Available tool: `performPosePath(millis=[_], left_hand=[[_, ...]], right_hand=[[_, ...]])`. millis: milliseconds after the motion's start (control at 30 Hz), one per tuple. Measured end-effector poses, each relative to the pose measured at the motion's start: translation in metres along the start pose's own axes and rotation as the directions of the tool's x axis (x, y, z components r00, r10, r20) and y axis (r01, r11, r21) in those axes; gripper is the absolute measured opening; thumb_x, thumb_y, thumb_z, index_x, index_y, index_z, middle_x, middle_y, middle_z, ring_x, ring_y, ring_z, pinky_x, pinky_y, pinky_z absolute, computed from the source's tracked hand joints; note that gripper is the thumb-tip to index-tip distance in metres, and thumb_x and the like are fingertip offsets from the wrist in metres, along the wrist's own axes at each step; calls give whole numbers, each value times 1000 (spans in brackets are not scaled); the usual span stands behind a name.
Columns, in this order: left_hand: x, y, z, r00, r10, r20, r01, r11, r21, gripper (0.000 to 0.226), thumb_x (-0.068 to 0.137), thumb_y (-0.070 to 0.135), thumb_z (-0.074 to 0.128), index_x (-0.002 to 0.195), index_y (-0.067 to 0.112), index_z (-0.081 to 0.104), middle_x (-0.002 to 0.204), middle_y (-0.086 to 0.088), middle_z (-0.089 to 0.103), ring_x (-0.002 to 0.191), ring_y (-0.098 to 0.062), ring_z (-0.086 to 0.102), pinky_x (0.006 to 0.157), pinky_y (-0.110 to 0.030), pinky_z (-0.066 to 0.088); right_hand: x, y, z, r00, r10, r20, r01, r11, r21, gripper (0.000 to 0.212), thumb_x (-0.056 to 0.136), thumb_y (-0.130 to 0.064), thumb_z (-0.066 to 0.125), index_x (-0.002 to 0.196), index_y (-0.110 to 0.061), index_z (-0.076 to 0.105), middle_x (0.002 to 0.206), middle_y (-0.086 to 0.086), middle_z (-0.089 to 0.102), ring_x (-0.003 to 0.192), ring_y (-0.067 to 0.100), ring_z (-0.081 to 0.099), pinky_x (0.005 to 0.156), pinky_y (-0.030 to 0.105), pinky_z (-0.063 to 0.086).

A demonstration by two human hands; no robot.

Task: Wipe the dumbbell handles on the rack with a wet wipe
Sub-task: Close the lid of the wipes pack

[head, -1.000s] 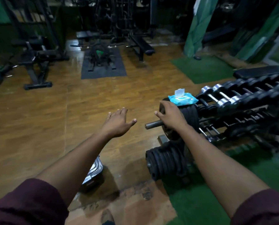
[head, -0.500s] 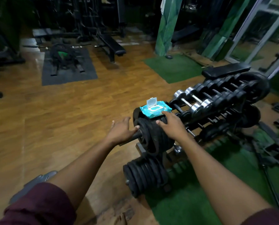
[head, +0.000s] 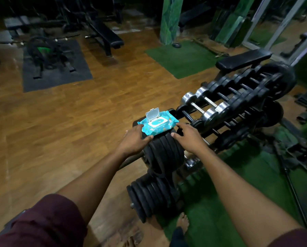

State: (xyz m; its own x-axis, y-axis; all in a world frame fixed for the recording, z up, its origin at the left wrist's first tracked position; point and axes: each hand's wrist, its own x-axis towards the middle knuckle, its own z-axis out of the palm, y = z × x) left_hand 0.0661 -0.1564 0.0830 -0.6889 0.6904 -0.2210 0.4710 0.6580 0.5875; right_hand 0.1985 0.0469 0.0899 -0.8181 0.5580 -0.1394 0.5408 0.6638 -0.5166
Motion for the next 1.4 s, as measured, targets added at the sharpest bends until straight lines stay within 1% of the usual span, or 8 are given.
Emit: performPosePath(millis=[100,300,500,767,900,967,1100,1400], left_hand=[[20,11,0,999,-28,-32,28,1000,1,69,98,52,57,153,16,37,149,-9,52,129,-30,52,107,-44,41],[52,33,9,985,-154,-76,145,984,-106,73,89,60,59,148,22,41,150,-5,52,130,-27,54,105,-44,46],[70,47,27,963,-217,-160,200,973,-120,65,98,41,64,152,20,37,154,-4,47,137,-26,47,104,-34,40],[112,41,21,952,-287,-108,279,956,-86,61,100,35,63,150,11,38,155,-8,47,138,-25,46,88,-21,31],[141,31,25,948,-314,-58,305,944,-124,76,98,43,64,157,11,29,158,-11,41,141,-28,44,103,-29,38],[152,25,29,951,-309,-36,300,943,-146,80,96,44,65,158,11,26,159,-12,40,140,-30,45,108,-35,40],[168,18,40,969,-236,-74,228,969,-96,74,95,42,67,154,12,34,149,-12,49,131,-31,49,98,-32,38],[154,3,78,997,-14,-82,18,999,38,69,93,43,65,151,13,42,150,-9,43,139,-28,42,113,-42,37]], right_hand=[[30,8,-3,998,-55,36,55,998,-22,62,88,-52,63,142,-24,49,136,4,58,119,24,56,97,37,48],[93,22,-15,969,-204,138,212,976,-49,60,92,-45,63,145,-21,47,142,9,53,128,29,52,101,39,44],[142,46,-12,924,-271,271,287,958,-21,63,94,-43,63,147,-15,45,146,13,50,133,32,47,107,40,41],[171,51,11,876,-303,374,324,946,7,66,94,-40,63,151,-16,41,150,10,49,137,29,46,109,40,40],[170,53,21,871,-279,404,317,948,-30,58,92,-38,64,144,-19,46,143,9,56,131,31,51,104,43,44],[171,55,26,864,-281,417,329,943,-47,55,90,-40,64,140,-22,49,138,5,60,126,29,55,100,41,48],[174,55,33,876,-256,409,316,945,-84,55,91,-38,62,142,-22,50,139,6,59,126,29,54,99,39,47],[179,64,42,916,-184,356,192,981,11,54,95,-37,59,145,-23,46,139,0,62,130,22,54,106,37,43]])
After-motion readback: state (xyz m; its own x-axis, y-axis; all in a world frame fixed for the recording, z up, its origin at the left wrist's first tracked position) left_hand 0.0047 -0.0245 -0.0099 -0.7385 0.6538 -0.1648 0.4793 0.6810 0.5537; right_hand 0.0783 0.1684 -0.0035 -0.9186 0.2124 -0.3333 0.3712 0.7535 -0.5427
